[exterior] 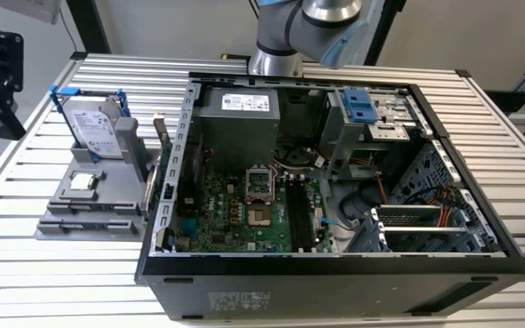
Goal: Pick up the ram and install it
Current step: 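Pick up the ram and move it above insertion slot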
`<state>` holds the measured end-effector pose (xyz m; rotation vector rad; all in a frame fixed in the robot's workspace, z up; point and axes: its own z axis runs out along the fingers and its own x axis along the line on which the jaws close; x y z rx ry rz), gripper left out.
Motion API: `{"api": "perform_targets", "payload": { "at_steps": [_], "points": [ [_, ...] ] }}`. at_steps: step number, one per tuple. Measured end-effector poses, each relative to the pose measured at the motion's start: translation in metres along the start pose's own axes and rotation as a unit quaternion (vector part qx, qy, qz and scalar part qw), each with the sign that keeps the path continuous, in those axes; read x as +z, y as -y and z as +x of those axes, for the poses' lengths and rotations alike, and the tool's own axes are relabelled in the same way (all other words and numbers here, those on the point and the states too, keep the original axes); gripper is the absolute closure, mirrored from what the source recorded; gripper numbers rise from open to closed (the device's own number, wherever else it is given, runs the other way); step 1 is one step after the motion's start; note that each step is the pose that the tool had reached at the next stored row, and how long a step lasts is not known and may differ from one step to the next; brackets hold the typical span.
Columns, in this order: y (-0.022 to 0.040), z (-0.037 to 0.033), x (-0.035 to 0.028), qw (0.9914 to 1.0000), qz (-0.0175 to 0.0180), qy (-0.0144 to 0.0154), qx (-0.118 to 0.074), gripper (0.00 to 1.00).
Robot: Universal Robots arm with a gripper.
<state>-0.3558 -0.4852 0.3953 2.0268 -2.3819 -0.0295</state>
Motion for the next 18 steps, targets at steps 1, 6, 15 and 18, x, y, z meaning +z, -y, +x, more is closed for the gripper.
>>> {"api": "perform_targets", "payload": {
  "at_steps": [1, 6, 15, 18],
  "points": [
    [0.0, 0.0, 0.0, 0.99996, 0.0, -0.0002, -0.009, 1.0],
    [0.0, -0.0001, 0.0, 0.99876, 0.0, -0.0012, -0.05, 1.0],
    [-0.0001, -0.0005, 0.0, 0.99539, -0.0001, -0.0022, -0.096, 1.0],
    [-0.0001, -0.0005, 0.0, 0.99498, -0.0001, -0.0023, -0.1, 1.0]
  ]
}}
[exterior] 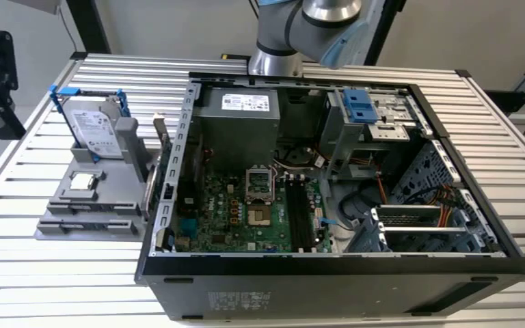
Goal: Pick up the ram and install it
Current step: 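Pick up the ram and move it above insertion slot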
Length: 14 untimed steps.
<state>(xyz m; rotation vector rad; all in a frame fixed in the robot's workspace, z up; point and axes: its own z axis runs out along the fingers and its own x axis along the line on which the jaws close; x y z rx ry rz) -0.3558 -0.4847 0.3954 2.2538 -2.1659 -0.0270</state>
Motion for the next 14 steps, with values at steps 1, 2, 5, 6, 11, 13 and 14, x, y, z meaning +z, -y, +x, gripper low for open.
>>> {"api": "perform_targets", "payload": {
  "at_steps": [1, 2, 5, 6, 11, 13, 14],
  "points": [
    [0.0, 0.0, 0.0, 1.0, 0.0, 0.0, -0.001, 1.0],
    [0.0, 0.0, 0.0, 1.0, 0.0, 0.0, -0.003, 0.0],
    [0.0, 0.0, 0.0, 0.99998, 0.0, -0.0001, -0.007, 0.0],
    [0.0, 0.0, 0.0, 0.99997, 0.0, -0.0002, -0.008, 0.0],
    [0.0, -0.0006, 0.0001, 0.99992, -0.0002, -0.002, -0.012, 0.0],
    [0.0, -0.0005, 0.0023, 1.0, -0.0001, -0.0019, 0.001, 0.0],
    [0.0001, -0.0005, 0.0035, 0.99996, -0.0001, -0.0017, 0.009, 0.0]
  ]
}}
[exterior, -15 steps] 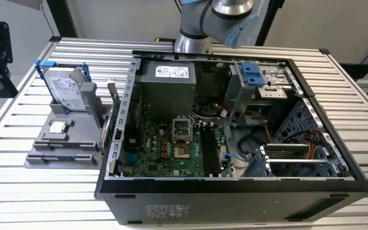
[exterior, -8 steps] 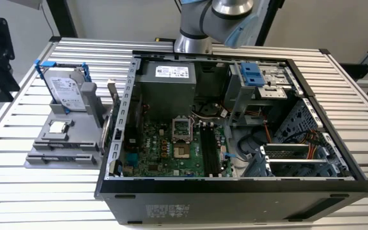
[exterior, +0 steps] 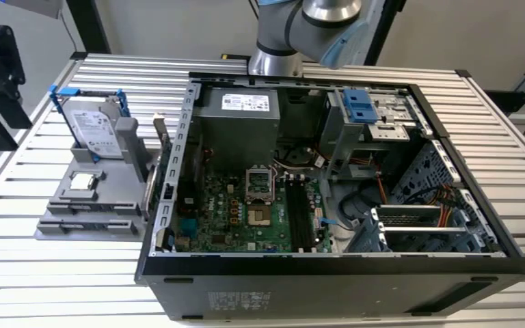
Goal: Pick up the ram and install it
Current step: 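Pick up the ram and move it above insertion slot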
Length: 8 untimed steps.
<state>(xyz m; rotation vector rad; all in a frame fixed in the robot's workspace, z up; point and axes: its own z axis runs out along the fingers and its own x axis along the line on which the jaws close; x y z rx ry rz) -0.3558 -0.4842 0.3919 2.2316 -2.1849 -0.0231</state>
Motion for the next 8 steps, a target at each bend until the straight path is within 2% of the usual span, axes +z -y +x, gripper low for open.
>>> {"api": "perform_targets", "payload": {
  "at_steps": [3, 6, 8],
  "points": [
    [0.0001, 0.0, 0.0039, 0.99977, -0.0001, 0.0027, 0.021, 0.0],
    [0.0002, 0.0, 0.0071, 0.99966, 0.0001, 0.01, 0.024, 0.0],
    [0.0002, -0.0001, 0.0096, 0.99964, 0.0017, 0.0121, 0.024, 0.0]
  ]
}}
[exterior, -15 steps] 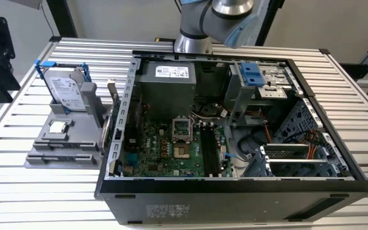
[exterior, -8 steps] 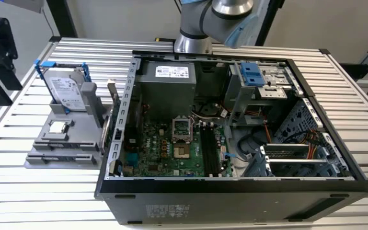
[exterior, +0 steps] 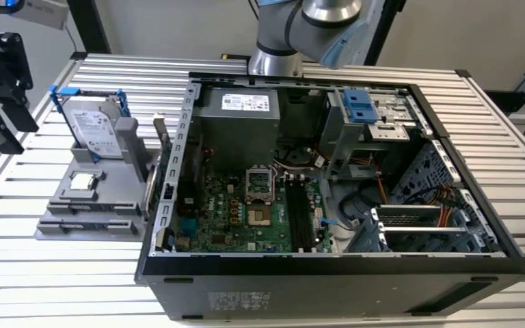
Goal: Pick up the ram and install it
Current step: 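Pick up the ram and move it above insertion slot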
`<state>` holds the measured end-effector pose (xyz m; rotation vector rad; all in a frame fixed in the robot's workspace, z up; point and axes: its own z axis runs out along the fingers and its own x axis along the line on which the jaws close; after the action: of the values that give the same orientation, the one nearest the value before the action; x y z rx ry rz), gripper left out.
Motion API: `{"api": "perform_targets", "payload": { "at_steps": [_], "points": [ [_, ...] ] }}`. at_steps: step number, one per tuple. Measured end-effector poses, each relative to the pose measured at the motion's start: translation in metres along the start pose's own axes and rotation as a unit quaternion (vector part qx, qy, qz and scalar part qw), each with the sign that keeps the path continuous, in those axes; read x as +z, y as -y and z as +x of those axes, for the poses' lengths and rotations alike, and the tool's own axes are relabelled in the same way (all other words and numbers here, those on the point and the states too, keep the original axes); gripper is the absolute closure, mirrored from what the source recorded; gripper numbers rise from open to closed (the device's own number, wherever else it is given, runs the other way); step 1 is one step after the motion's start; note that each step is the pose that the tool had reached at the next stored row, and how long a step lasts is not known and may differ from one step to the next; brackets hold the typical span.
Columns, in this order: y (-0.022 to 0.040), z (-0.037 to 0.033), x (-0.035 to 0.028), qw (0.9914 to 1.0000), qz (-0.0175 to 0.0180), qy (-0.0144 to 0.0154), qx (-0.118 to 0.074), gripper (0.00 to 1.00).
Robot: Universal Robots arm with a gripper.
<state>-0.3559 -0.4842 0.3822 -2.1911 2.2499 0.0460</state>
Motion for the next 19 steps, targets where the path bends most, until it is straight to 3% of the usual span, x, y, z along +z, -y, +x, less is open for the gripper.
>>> {"api": "perform_targets", "payload": {
  "at_steps": [5, 19],
  "points": [
    [0.0008, 0.0, 0.0077, 0.99999, 0.0026, 0.0002, -0.005, 0.0],
    [0.0069, 0.0004, 0.0329, 0.99998, 0.0028, 0.0013, -0.005, 0.0]
  ]
}}
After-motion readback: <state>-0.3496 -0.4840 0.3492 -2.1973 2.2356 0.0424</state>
